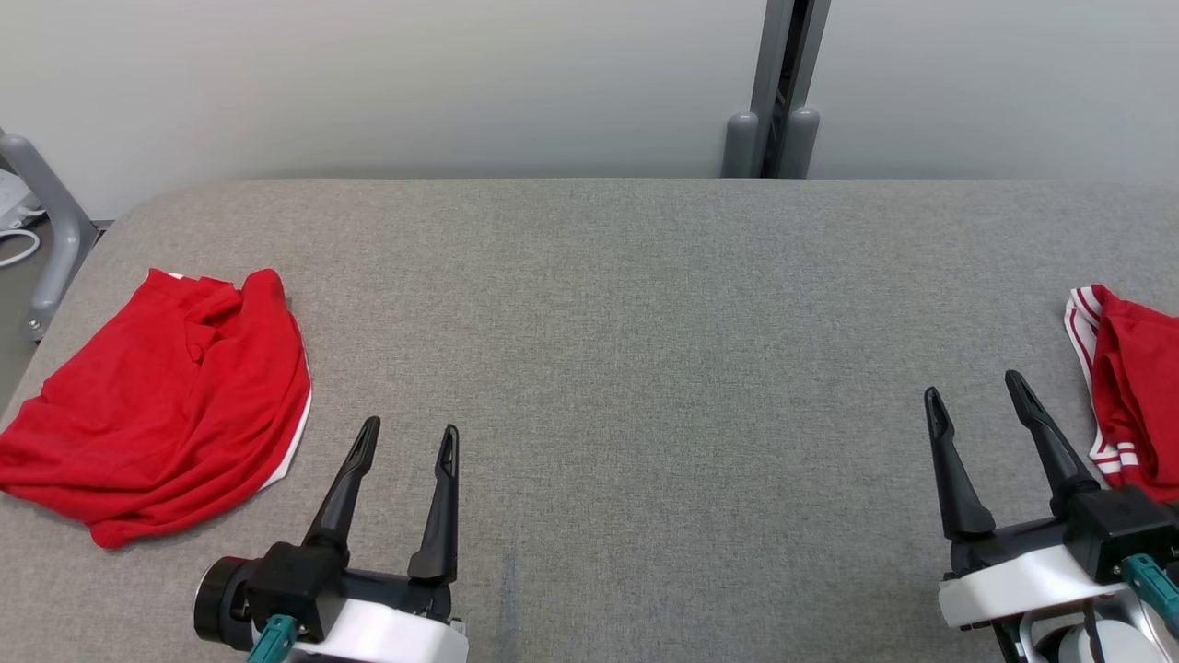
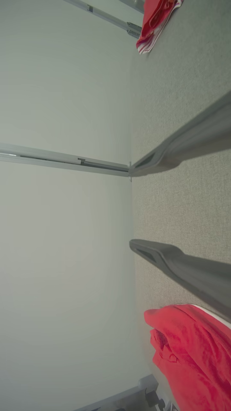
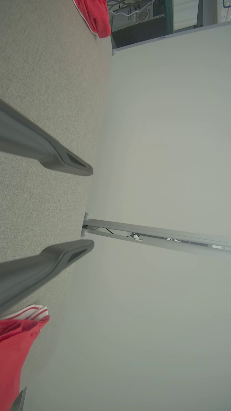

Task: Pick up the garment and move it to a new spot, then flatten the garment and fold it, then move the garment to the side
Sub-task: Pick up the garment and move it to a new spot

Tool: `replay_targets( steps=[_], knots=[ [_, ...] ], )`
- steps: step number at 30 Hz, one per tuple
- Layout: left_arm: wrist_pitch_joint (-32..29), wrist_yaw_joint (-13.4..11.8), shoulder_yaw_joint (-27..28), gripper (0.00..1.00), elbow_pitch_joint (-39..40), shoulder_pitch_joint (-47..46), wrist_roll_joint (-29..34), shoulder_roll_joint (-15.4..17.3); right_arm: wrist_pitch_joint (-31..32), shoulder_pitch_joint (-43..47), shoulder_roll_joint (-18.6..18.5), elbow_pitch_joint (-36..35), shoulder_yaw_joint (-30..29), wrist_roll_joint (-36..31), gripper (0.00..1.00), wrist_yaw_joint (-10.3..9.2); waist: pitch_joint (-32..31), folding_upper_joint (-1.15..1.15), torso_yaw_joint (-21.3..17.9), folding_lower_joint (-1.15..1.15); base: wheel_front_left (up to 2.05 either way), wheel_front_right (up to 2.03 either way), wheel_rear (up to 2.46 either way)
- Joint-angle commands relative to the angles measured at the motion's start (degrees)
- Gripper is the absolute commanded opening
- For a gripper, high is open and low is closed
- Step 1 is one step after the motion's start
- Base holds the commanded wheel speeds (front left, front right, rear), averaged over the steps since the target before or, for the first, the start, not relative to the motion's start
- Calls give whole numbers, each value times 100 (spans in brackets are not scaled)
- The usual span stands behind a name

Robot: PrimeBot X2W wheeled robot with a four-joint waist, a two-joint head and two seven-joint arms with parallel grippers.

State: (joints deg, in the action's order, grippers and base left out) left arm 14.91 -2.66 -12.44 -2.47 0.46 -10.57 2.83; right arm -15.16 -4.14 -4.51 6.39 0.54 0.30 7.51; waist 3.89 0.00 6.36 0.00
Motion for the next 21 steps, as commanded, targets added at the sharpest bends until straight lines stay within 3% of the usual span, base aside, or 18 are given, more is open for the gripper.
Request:
replay_targets(
  steps=[1, 11, 21],
  knots=[
    [30, -36, 0, 100, -9, -88, 20, 15, -7, 38, -20, 13, -25, 17, 100, -5, -3, 0, 4, 0, 0, 0, 0],
    [30, -6, -33, 100, -38, -149, 83, 17, -7, 67, -21, -19, -65, 46, 100, -5, 85, 0, 264, 0, 0, 0, 0],
    [30, -17, 208, 100, 19, -192, 153, 16, -7, -22, -112, -150, 470, 219, 100, -5, 192, 0, 1104, 0, 0, 0, 0]
  ],
)
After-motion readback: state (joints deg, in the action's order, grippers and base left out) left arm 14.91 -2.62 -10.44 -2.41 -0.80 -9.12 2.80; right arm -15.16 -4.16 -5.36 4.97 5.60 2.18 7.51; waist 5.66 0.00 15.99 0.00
